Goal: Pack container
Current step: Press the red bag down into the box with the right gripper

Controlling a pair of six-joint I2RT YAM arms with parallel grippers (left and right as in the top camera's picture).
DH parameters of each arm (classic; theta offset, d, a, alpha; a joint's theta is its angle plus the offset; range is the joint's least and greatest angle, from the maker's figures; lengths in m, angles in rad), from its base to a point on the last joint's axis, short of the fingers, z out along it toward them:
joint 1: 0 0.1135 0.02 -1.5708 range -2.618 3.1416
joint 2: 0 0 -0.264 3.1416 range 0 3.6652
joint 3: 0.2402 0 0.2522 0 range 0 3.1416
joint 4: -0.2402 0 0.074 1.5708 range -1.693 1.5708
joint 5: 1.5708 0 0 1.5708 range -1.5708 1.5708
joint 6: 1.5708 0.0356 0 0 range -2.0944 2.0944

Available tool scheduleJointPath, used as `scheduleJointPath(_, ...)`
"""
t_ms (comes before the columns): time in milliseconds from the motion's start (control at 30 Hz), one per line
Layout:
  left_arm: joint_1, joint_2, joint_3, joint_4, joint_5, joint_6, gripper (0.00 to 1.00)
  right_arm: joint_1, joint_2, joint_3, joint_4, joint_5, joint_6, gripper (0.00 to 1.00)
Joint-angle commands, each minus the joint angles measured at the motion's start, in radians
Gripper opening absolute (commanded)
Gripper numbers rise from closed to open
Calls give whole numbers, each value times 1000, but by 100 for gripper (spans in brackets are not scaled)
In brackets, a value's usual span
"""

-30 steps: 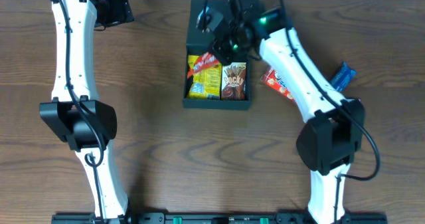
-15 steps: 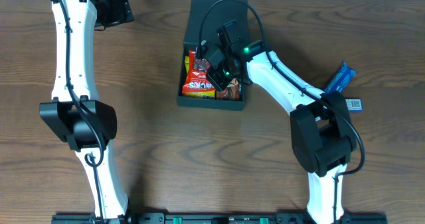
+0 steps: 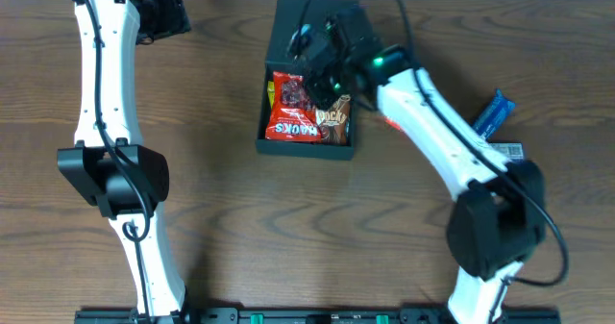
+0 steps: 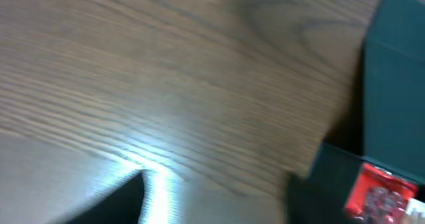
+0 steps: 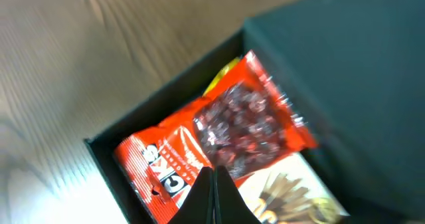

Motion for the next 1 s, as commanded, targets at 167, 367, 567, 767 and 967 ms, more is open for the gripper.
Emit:
scheduleJointPath(167, -35, 161, -11, -81, 224, 7, 6, -56, 135, -6, -72, -32, 50, 2)
scheduleJointPath(367, -112, 307, -11, -140, 429, 18, 6, -53, 185, -6, -114, -18, 91, 2)
scheduleJointPath(567, -174, 351, -11, -164, 445, 9, 6, -26, 189, -6, -135, 0, 91, 2)
scheduleJointPath(767, -200, 389, -12, -176, 514, 6, 6, 12, 191, -6, -150, 9, 91, 1)
scheduleJointPath(967, -206, 390, -12, -173, 524, 6, 6, 46, 234, -6, -145, 8, 91, 2)
